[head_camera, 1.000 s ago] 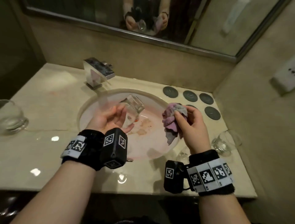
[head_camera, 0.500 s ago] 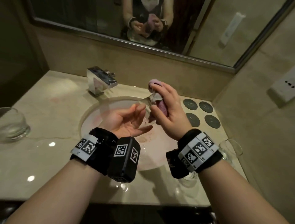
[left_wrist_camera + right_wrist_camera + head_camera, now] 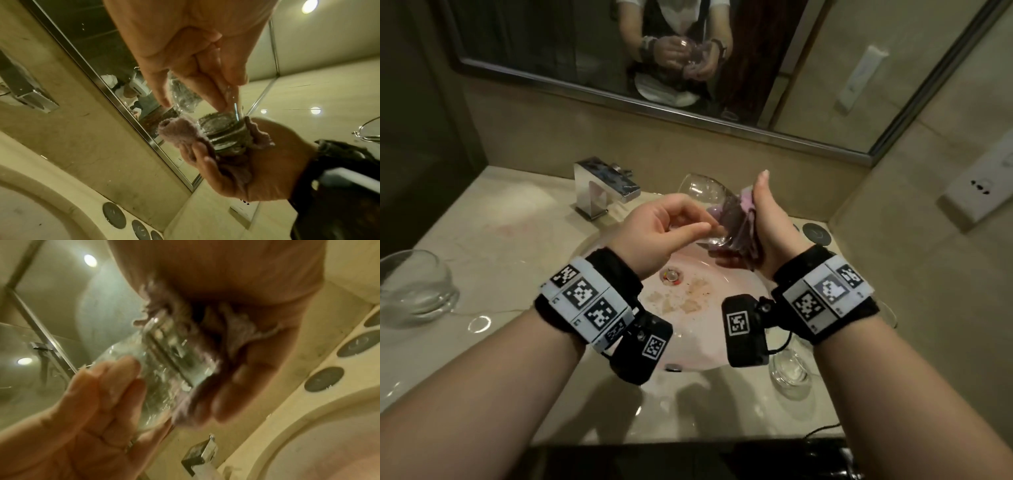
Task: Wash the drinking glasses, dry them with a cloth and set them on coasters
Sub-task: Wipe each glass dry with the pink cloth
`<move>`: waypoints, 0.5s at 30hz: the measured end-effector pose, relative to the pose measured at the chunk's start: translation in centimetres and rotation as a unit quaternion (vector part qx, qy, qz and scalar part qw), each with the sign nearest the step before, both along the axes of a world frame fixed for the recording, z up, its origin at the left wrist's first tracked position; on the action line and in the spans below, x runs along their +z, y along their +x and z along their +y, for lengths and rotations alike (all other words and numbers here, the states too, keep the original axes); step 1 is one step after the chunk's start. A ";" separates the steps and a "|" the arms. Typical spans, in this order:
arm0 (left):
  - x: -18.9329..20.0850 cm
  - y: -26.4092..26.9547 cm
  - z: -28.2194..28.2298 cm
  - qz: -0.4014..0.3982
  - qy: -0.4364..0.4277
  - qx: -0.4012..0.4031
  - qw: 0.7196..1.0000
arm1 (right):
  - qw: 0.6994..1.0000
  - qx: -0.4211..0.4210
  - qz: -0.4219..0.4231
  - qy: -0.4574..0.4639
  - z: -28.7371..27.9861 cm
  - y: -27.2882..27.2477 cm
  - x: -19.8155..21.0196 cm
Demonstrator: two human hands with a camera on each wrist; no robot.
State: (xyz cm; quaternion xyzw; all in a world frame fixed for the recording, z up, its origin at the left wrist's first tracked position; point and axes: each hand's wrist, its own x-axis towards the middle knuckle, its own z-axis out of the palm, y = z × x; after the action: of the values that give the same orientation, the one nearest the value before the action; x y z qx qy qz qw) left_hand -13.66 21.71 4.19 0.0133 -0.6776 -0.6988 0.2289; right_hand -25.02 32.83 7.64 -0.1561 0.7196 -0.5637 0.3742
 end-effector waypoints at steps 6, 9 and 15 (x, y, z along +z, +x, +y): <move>1.2 0.3 -1.5 -0.018 0.191 0.000 0.982 | 0.989 -0.008 -0.063 -0.133 2.4 0.5 1.0; 1.6 0.1 -1.3 -0.050 0.261 0.011 0.964 | 0.988 -0.041 0.083 -0.124 1.3 0.7 0.0; 1.8 -0.4 -0.7 -0.077 0.410 0.013 0.909 | 0.919 -0.014 0.363 -0.152 1.8 0.5 -2.2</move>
State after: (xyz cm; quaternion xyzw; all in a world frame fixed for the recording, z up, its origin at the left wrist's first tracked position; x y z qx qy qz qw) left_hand -14.08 20.97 6.02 0.1687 -0.3467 -0.9088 0.1593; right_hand -24.49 34.62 5.44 -0.3949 0.7137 -0.5763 0.0515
